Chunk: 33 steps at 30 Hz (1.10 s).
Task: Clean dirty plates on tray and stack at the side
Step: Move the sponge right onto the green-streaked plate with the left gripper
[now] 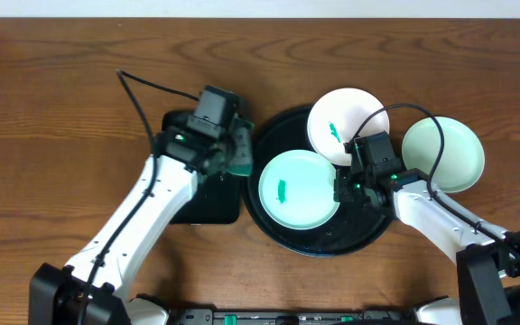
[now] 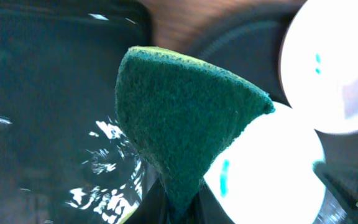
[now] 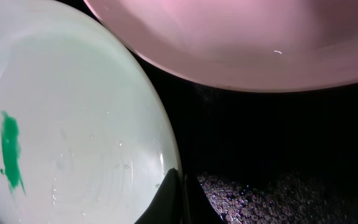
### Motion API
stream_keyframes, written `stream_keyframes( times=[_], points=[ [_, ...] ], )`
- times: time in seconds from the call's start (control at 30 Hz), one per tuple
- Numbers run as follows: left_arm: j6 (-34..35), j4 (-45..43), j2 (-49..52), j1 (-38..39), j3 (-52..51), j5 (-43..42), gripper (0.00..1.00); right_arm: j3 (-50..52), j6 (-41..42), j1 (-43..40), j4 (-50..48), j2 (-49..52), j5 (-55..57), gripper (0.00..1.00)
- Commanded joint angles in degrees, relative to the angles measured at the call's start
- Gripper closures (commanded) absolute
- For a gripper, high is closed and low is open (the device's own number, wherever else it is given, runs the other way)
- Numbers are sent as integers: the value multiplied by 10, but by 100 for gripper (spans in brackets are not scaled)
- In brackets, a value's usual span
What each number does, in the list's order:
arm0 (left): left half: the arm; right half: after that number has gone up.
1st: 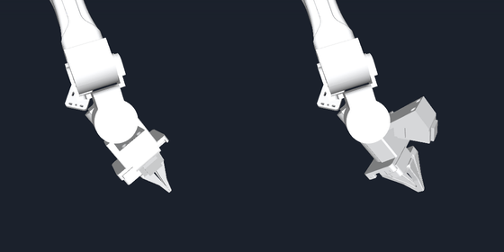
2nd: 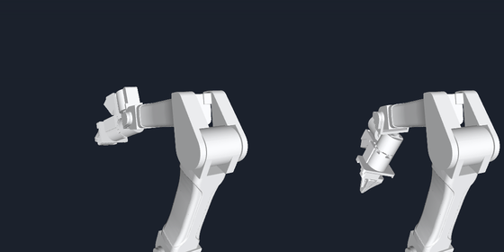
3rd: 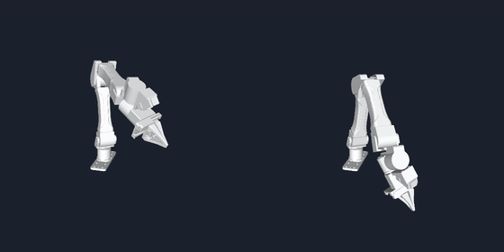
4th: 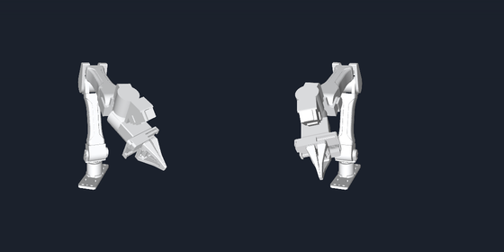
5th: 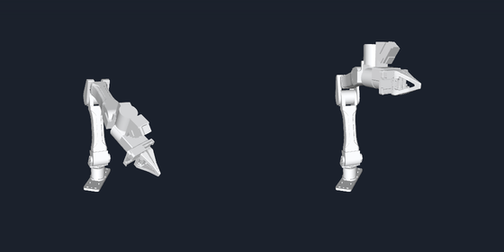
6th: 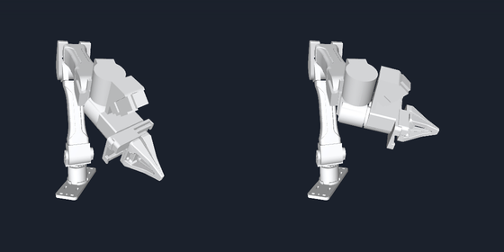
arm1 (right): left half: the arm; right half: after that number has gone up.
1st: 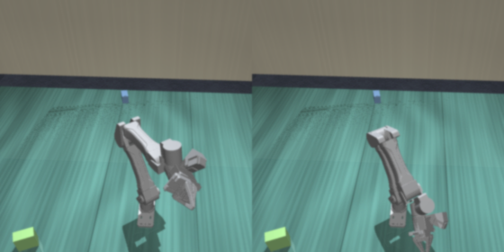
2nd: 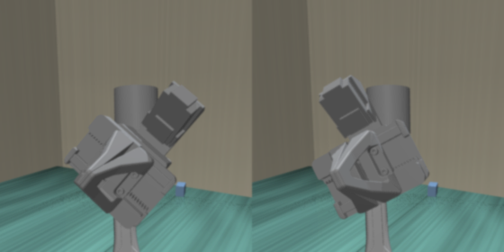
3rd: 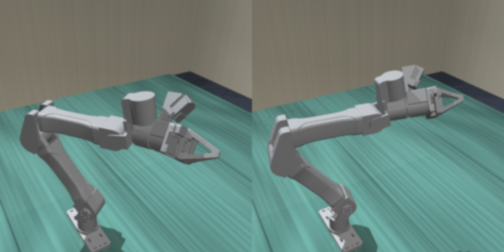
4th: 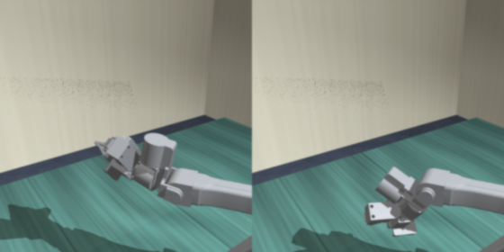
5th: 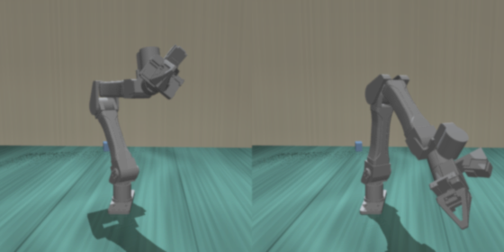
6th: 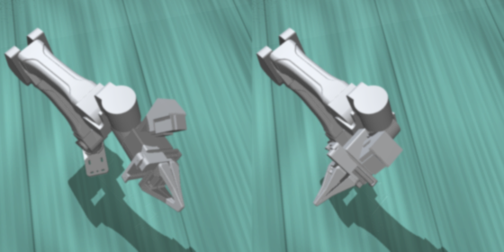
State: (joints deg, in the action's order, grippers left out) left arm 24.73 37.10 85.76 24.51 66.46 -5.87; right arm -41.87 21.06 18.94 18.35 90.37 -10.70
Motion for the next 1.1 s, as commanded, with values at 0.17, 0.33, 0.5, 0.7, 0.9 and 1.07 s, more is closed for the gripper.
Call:
stream_keyframes(
  times=[0.17, 0.33, 0.5, 0.7, 0.9, 1.07],
  points=[
    [68, -13, 46, 88, 9, -10, 93, 5, 7, 3, 5, 6, -7, 99],
    [76, -21, 90, 125, 9, -10, 93, 5, 7, 3, 5, 6, -7, 99],
    [90, -21, 119, 139, 9, -5, 93, 5, 7, 3, 5, 6, -7, 99],
    [99, -30, 144, 139, 9, 10, 93, 5, 7, 3, 5, 6, -7, 99],
    [99, -41, 161, 139, 9, 30, 93, 5, 7, 3, 5, 6, -7, 99],
    [99, -49, 175, 139, 7, 51, 93, 5, 7, 3, 5, 6, -7, 99]
  ],
)
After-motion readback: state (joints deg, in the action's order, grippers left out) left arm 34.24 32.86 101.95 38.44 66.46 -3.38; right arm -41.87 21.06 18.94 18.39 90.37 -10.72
